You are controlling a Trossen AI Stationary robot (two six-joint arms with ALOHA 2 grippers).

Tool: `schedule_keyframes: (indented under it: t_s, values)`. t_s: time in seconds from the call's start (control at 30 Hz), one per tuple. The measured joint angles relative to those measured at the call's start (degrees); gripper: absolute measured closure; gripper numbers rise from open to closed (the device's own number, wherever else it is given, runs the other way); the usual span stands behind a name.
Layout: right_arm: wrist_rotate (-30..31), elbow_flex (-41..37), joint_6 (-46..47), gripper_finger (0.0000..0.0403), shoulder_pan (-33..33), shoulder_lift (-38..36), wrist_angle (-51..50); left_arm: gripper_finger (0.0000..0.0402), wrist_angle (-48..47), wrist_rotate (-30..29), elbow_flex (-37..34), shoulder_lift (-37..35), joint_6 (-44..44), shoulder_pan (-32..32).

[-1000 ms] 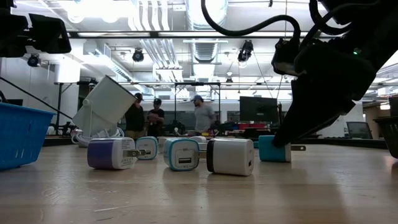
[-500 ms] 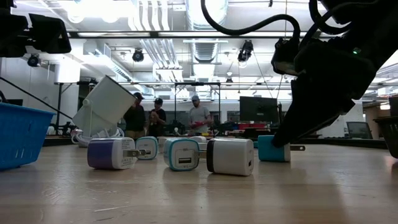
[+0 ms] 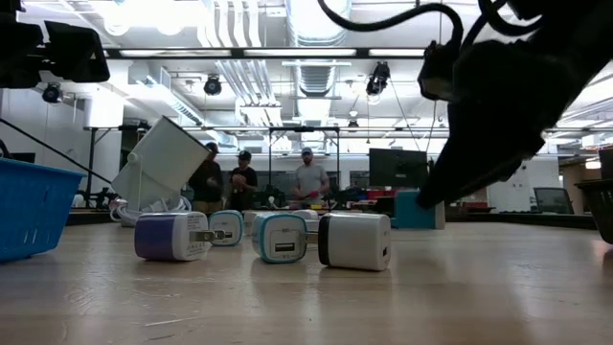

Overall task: Pick & Place Office items
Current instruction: Put the bottom right light blue charger adapter into the black bin

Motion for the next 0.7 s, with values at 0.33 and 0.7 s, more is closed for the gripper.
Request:
schedule_keyframes:
  t_s: [0.33, 0.7]
  values:
    - [-1.14, 0.13, 0.31, 0.0256, 0.13, -10.51, -8.09, 0.0168, 0.01, -0.01, 0.0, 0.0, 0.0, 0.01]
    - [-9.18, 0.13, 5.35, 0.0254, 1.31, -24.33, -20.82, 0.0168, 0.03, -0.01, 0.0, -0.02, -0.01, 0.0]
